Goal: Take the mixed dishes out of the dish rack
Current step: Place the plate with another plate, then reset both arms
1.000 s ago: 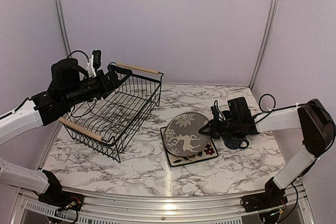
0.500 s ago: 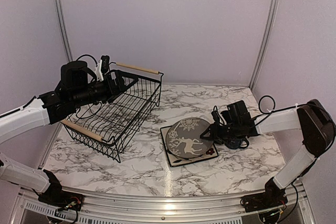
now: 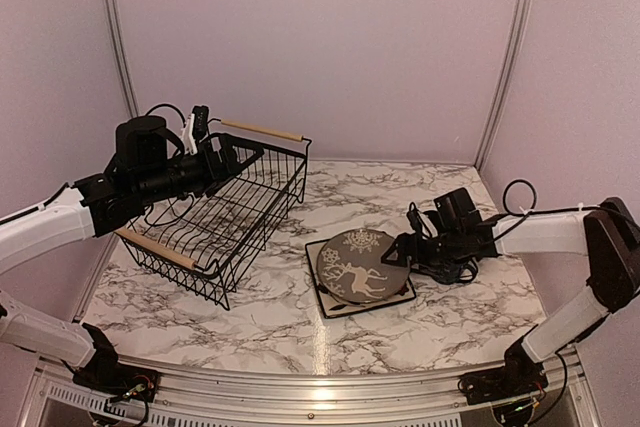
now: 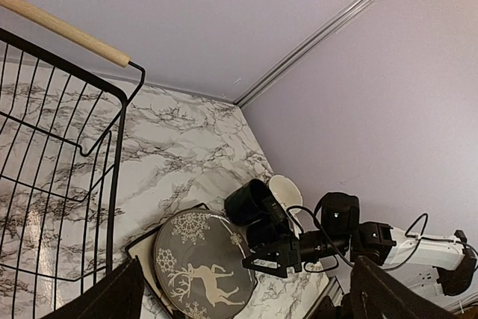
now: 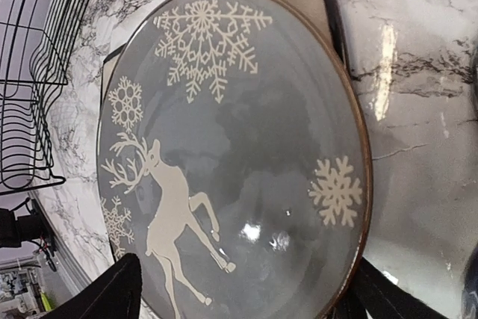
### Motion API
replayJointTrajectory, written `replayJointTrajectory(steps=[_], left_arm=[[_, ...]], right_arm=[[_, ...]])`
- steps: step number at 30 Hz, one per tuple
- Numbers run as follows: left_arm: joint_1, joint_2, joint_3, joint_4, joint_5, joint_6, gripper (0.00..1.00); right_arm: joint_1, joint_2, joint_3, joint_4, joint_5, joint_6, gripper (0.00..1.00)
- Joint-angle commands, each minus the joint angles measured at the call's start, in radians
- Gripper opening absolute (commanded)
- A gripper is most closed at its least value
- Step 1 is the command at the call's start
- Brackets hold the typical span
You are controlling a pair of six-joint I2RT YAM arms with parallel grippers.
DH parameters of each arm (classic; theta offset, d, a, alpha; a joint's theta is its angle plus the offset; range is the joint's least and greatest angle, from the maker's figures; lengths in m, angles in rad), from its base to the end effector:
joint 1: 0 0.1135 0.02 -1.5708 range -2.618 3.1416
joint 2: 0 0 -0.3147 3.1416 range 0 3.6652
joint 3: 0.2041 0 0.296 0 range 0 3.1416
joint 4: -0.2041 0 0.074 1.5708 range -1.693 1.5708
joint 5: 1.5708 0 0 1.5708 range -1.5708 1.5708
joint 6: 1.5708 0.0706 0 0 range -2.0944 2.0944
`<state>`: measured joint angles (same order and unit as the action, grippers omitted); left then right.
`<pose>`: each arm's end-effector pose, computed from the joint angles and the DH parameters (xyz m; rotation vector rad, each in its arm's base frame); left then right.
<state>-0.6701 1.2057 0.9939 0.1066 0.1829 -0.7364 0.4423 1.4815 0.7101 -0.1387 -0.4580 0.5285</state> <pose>0.2634 -0.2251 0.3901 0.0897 1.8225 -1.1856 0.2811 0.1677 0.1595 -0.0957 2.6108 0.9536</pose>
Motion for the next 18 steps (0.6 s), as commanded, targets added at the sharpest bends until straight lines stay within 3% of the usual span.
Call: replayJointTrajectory(steps=[1,10,18], left_arm=[[0.001,0.013,0.03,-0.008,0.012,0.006,0.99],[0.002,-0.011,0.079,-0.094,-0.035,0.065,0.99],[0.003,-0.154,0.138,-0.222,-0.223,0.221,0.99]], right_arm=[[0.049,-0.041,0.084,-0.149,0.153,-0.069,0.87],[0.129,-0.079,0.2,-0.343,0.384,-0.108,0.98],[0.137,-0.234,0.334,-0.436,0.453,-0.199,0.98]])
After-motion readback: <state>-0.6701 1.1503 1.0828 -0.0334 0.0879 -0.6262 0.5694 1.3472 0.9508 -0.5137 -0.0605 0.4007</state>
